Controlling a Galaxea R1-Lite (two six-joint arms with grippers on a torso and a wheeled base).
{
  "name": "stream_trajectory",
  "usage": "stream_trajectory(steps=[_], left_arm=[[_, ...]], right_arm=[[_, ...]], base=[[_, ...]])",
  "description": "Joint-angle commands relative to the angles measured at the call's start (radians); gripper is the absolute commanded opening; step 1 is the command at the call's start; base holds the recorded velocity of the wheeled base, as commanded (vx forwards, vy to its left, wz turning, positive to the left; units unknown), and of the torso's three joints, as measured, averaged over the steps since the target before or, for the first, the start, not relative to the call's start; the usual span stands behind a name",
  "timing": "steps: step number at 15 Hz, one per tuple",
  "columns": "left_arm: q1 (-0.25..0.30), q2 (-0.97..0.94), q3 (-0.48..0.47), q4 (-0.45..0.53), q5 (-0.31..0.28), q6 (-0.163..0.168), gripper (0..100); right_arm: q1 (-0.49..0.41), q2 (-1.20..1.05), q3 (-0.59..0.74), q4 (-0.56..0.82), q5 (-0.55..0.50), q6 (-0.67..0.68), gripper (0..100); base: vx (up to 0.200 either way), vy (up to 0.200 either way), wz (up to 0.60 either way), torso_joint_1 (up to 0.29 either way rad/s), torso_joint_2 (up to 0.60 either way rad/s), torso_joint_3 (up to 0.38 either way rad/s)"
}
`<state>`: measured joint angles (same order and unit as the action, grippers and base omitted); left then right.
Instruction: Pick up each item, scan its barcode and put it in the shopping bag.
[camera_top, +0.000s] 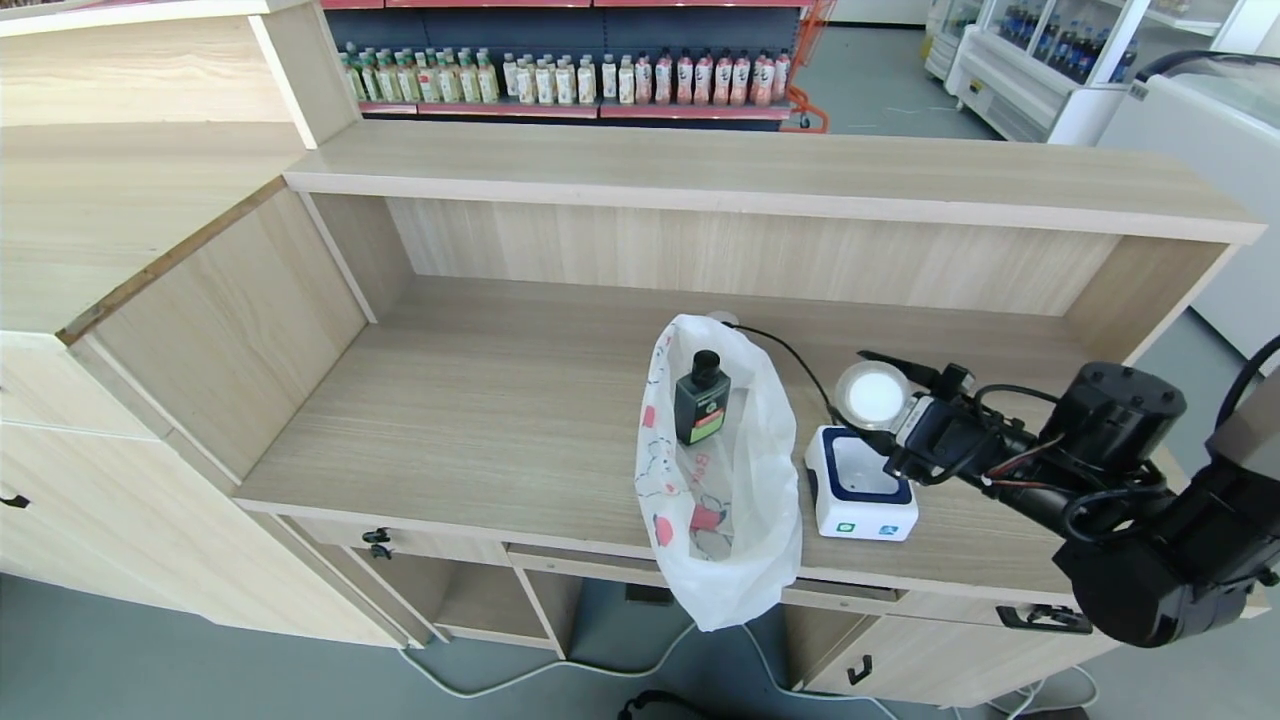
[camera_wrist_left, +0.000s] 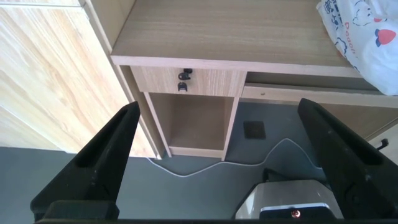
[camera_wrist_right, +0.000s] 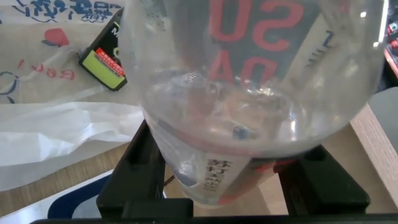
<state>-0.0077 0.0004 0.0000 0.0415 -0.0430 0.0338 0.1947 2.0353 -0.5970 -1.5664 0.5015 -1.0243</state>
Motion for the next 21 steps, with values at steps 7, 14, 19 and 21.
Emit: stream_trajectory(steps=[7, 14, 19, 21], left_arm=[[0.0, 0.0, 0.0, 0.0, 0.0, 0.0, 100], [0.0, 0.0, 0.0, 0.0, 0.0, 0.0, 100], [0.0, 0.0, 0.0, 0.0, 0.0, 0.0, 100], [0.0, 0.0, 0.0, 0.0, 0.0, 0.0, 100]], right_arm=[[-0.004, 0.123, -0.064, -0.004, 0.026, 0.006, 0], [-0.001, 0.103, -0.07, -0.004, 0.035, 0.006, 0], [0.002, -0.018, -0.001, -0.004, 0.037, 0.012, 0], [-0.006, -0.033, 0.062, -0.004, 0.035, 0.006, 0]], base=[[0.0, 0.0, 0.0, 0.0, 0.0, 0.0], [0.0, 0.0, 0.0, 0.0, 0.0, 0.0], [0.0, 0.0, 0.0, 0.0, 0.0, 0.0], [0.0, 0.0, 0.0, 0.0, 0.0, 0.0]])
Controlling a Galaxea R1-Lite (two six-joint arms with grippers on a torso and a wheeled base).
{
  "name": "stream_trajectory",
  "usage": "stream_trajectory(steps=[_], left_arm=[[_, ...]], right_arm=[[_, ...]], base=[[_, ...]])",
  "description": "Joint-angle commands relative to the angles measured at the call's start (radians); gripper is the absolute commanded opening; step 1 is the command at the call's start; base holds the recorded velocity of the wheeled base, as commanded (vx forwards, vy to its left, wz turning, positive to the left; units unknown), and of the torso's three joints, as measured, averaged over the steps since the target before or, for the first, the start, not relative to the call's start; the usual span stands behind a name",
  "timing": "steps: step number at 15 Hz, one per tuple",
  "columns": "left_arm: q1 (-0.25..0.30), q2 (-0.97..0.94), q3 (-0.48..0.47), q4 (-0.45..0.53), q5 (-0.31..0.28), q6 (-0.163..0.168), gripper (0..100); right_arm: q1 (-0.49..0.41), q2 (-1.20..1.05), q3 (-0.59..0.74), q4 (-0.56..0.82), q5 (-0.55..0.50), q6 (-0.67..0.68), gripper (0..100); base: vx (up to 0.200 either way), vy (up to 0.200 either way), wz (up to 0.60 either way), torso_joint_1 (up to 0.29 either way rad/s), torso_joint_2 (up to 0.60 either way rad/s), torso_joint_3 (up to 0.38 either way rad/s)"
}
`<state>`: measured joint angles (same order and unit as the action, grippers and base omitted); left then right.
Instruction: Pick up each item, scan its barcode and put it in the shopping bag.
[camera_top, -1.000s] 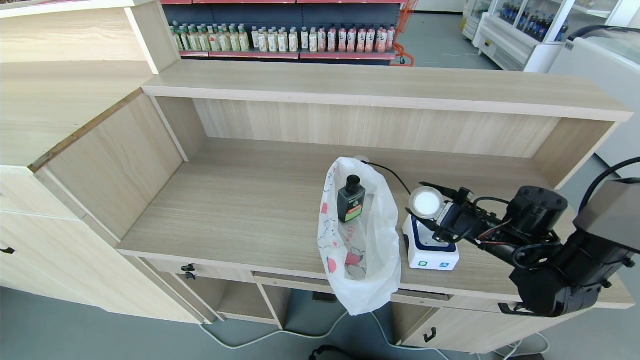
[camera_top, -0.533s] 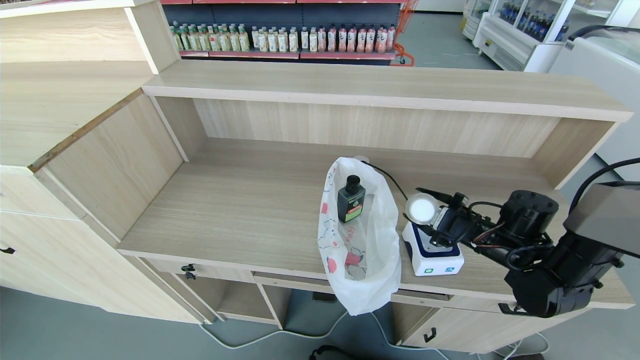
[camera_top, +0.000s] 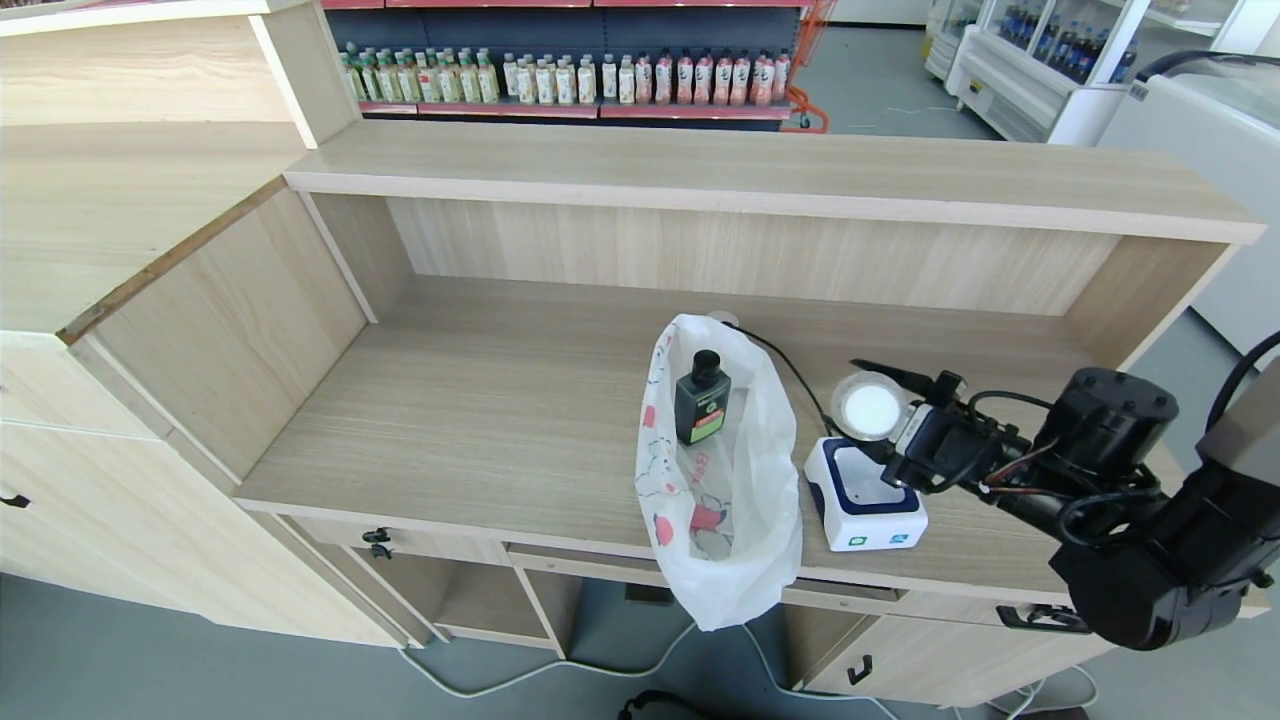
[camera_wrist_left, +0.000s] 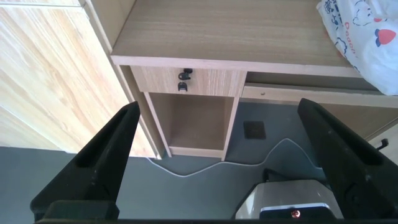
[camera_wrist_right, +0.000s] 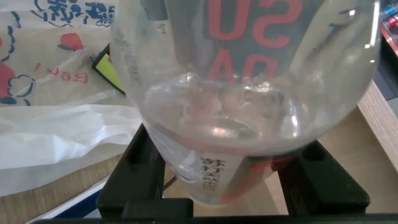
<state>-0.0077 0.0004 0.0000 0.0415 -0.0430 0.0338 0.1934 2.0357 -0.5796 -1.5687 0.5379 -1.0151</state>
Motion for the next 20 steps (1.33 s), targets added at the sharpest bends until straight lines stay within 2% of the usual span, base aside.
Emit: stream_trajectory(steps=[1, 6, 20], left_arm=[[0.0, 0.0, 0.0, 0.0, 0.0, 0.0, 100], [0.0, 0.0, 0.0, 0.0, 0.0, 0.0, 100], [0.0, 0.0, 0.0, 0.0, 0.0, 0.0, 100]], right_arm=[[-0.005, -0.034, 0.053, -0.002, -0.003, -0.005, 0], [-0.008, -0.025, 0.083, -0.002, -0.003, -0.056, 0], [-0.012, -0.031, 0.115, -0.002, -0.003, -0.086, 0]], base=[[0.0, 0.0, 0.0, 0.0, 0.0, 0.0], [0.0, 0.0, 0.0, 0.0, 0.0, 0.0], [0.0, 0.0, 0.0, 0.0, 0.0, 0.0]])
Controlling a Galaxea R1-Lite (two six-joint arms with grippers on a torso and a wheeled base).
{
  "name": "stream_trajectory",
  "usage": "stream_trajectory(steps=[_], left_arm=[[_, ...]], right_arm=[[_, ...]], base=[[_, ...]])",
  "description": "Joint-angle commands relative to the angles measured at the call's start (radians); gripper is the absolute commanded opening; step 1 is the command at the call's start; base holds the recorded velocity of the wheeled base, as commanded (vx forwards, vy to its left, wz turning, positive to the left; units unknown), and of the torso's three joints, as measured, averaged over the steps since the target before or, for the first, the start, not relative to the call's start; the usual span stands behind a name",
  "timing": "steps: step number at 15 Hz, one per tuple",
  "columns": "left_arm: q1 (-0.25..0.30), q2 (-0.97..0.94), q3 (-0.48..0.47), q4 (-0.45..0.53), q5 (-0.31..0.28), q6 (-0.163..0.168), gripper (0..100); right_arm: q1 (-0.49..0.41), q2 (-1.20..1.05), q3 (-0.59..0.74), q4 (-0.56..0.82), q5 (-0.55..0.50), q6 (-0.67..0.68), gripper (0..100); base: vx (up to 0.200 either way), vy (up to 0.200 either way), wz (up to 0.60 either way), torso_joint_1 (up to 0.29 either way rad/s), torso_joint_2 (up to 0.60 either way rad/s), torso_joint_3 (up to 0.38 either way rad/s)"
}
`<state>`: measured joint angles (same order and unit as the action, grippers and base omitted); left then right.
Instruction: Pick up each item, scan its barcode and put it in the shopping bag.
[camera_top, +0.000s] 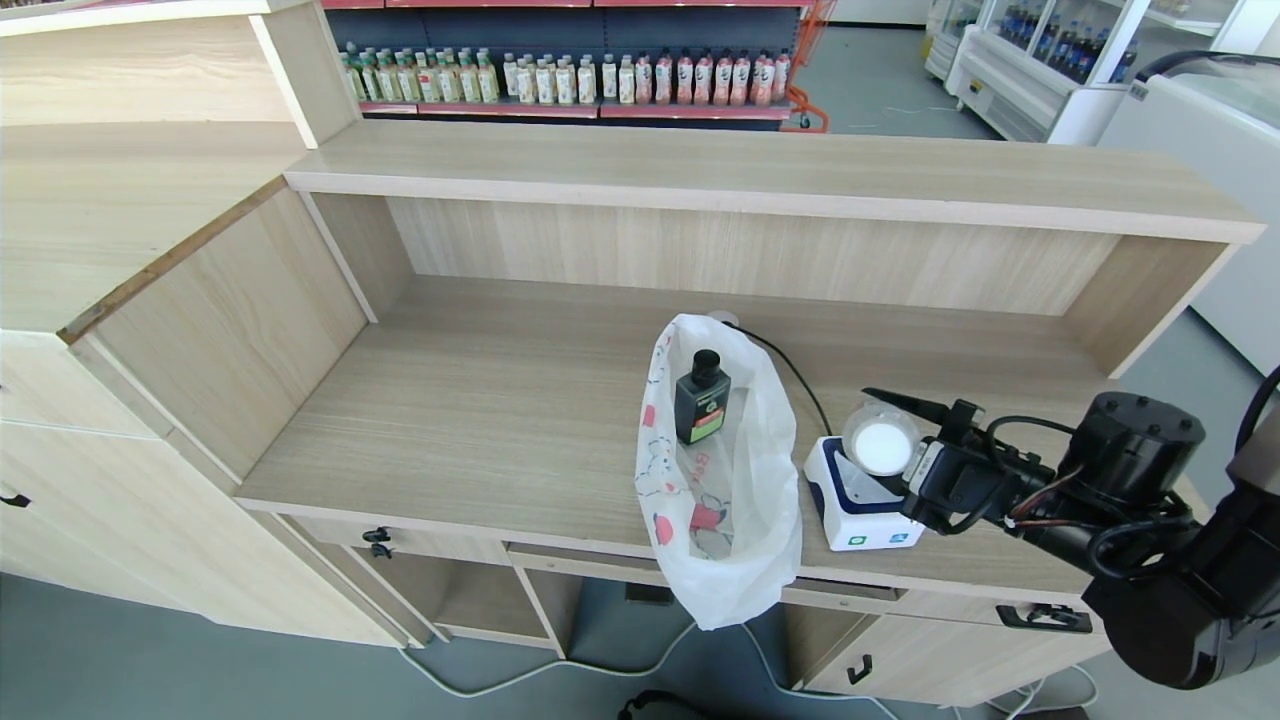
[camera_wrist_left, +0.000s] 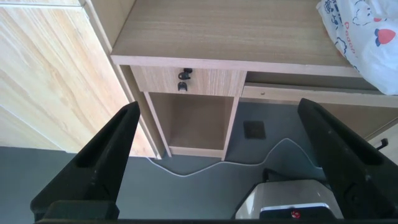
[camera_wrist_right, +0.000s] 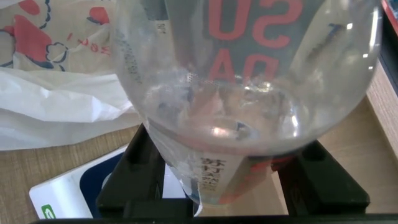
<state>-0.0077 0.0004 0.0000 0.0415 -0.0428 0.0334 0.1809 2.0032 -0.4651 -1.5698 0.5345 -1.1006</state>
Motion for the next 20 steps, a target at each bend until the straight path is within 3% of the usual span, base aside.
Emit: stream_trajectory(steps=[1, 3, 4, 7, 10, 12, 14, 16, 20], left_arm=[[0.0, 0.0, 0.0, 0.0, 0.0, 0.0, 100], [0.0, 0.0, 0.0, 0.0, 0.0, 0.0, 100], [0.0, 0.0, 0.0, 0.0, 0.0, 0.0, 100], [0.0, 0.0, 0.0, 0.0, 0.0, 0.0, 100], [0.0, 0.0, 0.0, 0.0, 0.0, 0.0, 100], [0.0, 0.0, 0.0, 0.0, 0.0, 0.0, 100], [0.0, 0.0, 0.0, 0.0, 0.0, 0.0, 100], [0.0, 0.0, 0.0, 0.0, 0.0, 0.0, 100], [0.0, 0.0, 0.0, 0.0, 0.0, 0.0, 100]], right_arm=[[0.002, 0.002, -0.001, -0.001, -0.001, 0.001, 0], [0.029, -0.038, -0.04, -0.001, -0.007, 0.053, 0], [0.057, -0.107, -0.044, -0.001, -0.027, 0.147, 0], [0.075, -0.282, -0.032, 0.137, -0.195, 0.357, 0], [0.074, -0.4, 0.037, 0.326, -0.493, 0.722, 0], [0.134, -0.385, 0.017, 0.338, -0.654, 0.933, 0], [0.147, -0.377, 0.005, 0.338, -0.685, 1.062, 0], [0.158, -0.374, 0.011, 0.338, -0.683, 1.101, 0], [0.264, -0.319, 0.005, 0.298, -0.683, 1.137, 0]], base=[[0.0, 0.0, 0.0, 0.0, 0.0, 0.0], [0.0, 0.0, 0.0, 0.0, 0.0, 0.0], [0.0, 0.0, 0.0, 0.0, 0.0, 0.0], [0.0, 0.0, 0.0, 0.0, 0.0, 0.0], [0.0, 0.0, 0.0, 0.0, 0.0, 0.0], [0.0, 0.0, 0.0, 0.0, 0.0, 0.0], [0.0, 0.0, 0.0, 0.0, 0.0, 0.0], [0.0, 0.0, 0.0, 0.0, 0.0, 0.0], [0.0, 0.0, 0.0, 0.0, 0.0, 0.0]])
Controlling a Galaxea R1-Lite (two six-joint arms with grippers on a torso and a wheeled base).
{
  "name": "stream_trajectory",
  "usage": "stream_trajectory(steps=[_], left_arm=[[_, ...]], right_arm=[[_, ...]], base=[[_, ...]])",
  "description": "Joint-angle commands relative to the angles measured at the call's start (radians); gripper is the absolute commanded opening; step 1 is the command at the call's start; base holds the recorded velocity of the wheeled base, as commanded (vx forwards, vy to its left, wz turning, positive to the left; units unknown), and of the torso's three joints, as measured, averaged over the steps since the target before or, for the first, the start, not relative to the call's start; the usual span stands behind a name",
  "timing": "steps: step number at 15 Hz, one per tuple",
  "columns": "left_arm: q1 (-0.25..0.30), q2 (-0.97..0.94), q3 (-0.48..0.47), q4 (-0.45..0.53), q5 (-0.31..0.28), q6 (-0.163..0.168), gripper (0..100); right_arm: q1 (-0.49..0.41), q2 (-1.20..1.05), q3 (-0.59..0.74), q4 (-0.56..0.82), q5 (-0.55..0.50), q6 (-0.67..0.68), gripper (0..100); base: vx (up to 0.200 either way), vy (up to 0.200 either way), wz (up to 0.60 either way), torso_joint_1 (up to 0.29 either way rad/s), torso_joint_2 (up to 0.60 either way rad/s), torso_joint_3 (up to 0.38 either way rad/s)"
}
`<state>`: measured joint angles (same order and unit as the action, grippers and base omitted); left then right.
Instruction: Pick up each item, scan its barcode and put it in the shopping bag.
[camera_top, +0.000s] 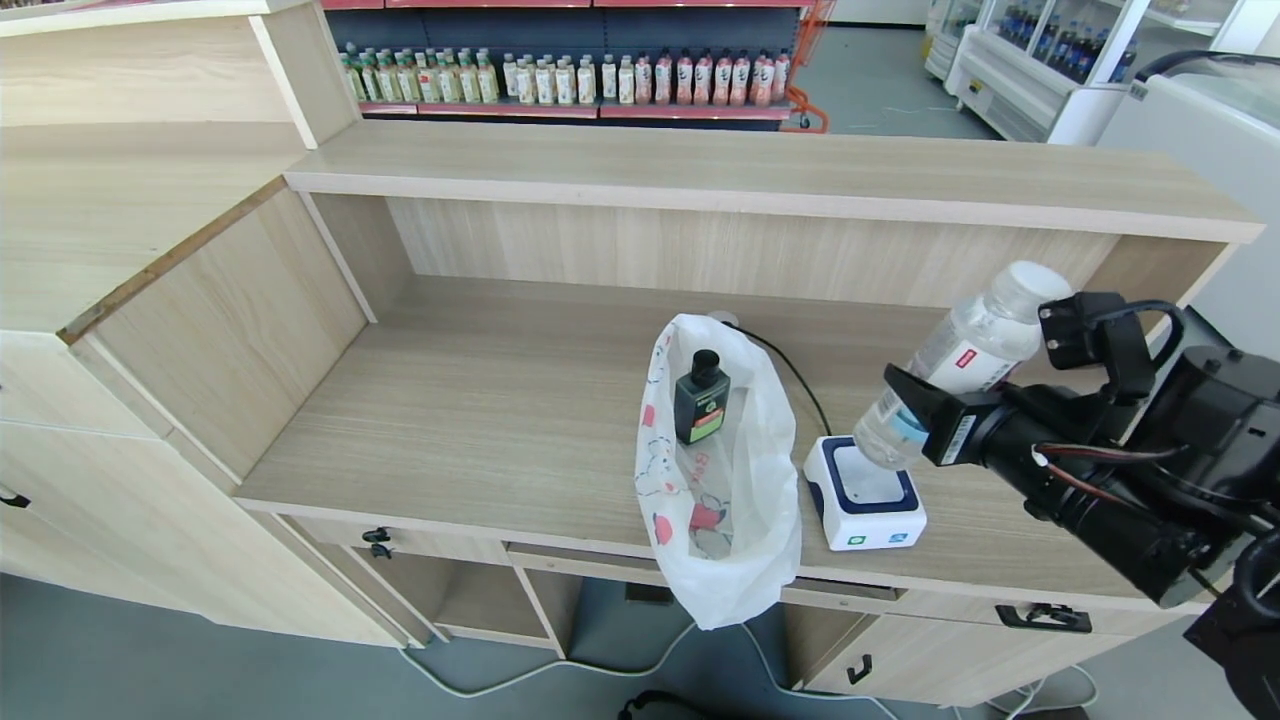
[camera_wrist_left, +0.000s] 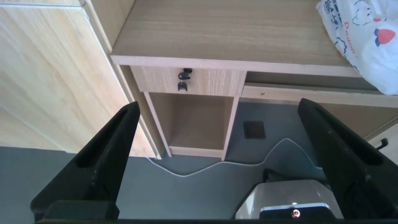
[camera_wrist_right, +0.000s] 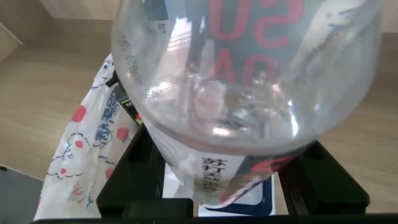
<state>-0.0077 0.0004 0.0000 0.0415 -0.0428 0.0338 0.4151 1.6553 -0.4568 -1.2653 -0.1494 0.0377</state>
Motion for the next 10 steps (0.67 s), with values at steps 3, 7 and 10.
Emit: stream_trajectory(steps=[3, 7, 10], left_arm=[[0.0, 0.0, 0.0, 0.0, 0.0, 0.005, 100], [0.0, 0.0, 0.0, 0.0, 0.0, 0.005, 100], [0.0, 0.0, 0.0, 0.0, 0.0, 0.001, 100]], right_arm=[[0.073, 0.08, 0.007, -0.078, -0.001, -0.039, 0], [0.119, 0.13, 0.007, -0.143, 0.001, -0.064, 0], [0.128, 0.19, -0.006, -0.18, 0.002, -0.062, 0]], base=[[0.0, 0.0, 0.0, 0.0, 0.0, 0.0], [0.0, 0.0, 0.0, 0.0, 0.0, 0.0], [0.0, 0.2, 0.0, 0.001, 0.0, 0.002]])
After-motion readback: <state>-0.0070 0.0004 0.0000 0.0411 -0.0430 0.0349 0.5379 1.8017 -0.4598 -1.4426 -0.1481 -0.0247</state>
